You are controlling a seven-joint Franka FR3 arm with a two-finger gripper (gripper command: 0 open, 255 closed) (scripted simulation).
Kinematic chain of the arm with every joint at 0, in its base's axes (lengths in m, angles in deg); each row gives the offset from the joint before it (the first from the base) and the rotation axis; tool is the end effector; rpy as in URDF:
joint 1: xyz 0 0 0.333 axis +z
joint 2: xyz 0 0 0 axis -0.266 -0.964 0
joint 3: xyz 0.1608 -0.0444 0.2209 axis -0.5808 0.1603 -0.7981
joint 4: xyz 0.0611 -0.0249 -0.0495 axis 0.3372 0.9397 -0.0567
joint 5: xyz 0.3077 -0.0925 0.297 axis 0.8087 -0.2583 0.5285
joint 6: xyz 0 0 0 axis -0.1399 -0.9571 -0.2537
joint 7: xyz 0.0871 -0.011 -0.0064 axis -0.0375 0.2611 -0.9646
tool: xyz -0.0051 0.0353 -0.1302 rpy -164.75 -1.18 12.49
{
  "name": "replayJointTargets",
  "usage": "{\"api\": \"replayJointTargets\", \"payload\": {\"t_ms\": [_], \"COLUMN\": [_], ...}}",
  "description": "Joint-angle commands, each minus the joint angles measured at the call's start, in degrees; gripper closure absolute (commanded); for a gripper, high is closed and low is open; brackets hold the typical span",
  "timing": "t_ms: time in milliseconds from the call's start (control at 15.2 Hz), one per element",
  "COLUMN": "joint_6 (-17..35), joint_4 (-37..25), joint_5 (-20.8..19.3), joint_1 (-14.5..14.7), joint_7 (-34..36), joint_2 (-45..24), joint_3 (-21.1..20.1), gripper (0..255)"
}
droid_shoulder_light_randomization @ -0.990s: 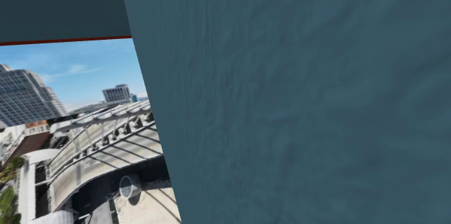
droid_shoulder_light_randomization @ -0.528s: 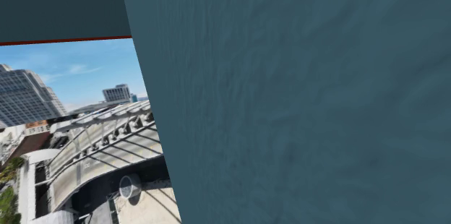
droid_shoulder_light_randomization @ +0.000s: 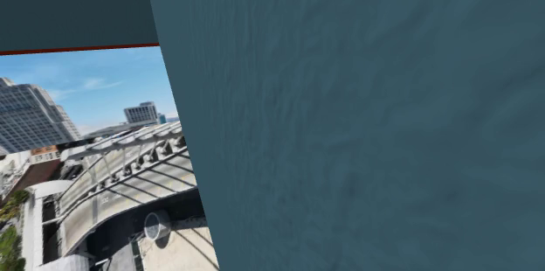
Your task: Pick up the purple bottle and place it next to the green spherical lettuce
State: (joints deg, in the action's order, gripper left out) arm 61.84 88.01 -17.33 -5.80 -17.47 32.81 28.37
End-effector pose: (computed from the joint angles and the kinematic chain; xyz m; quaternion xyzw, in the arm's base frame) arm 0.3628 -0.5028 0.3826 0.9867 -0.1612 0.0185 0.0042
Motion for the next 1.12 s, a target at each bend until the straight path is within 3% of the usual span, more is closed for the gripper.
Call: {"api": "replayJointTargets", "payload": {"t_ms": [0, 330, 792, 858, 1056], "joint_6": [1.6, 5.0, 5.0, 5.0, 5.0], "joint_4": [1.2, 3.6, 3.6, 3.6, 3.6], "joint_5": [0.3, 1.2, 1.2, 1.2, 1.2], "joint_1": [-0.1, -0.2, -0.2, -0.2, -0.2], "joint_7": [-0.2, -0.9, -0.9, -0.9, -0.9], "joint_2": [-0.4, -1.7, -1.7, -1.7, -1.7], "joint_3": [0.0, -0.1, -0.1, -0.1, -0.1], "gripper": [255, 255, 255, 0, 0]}}
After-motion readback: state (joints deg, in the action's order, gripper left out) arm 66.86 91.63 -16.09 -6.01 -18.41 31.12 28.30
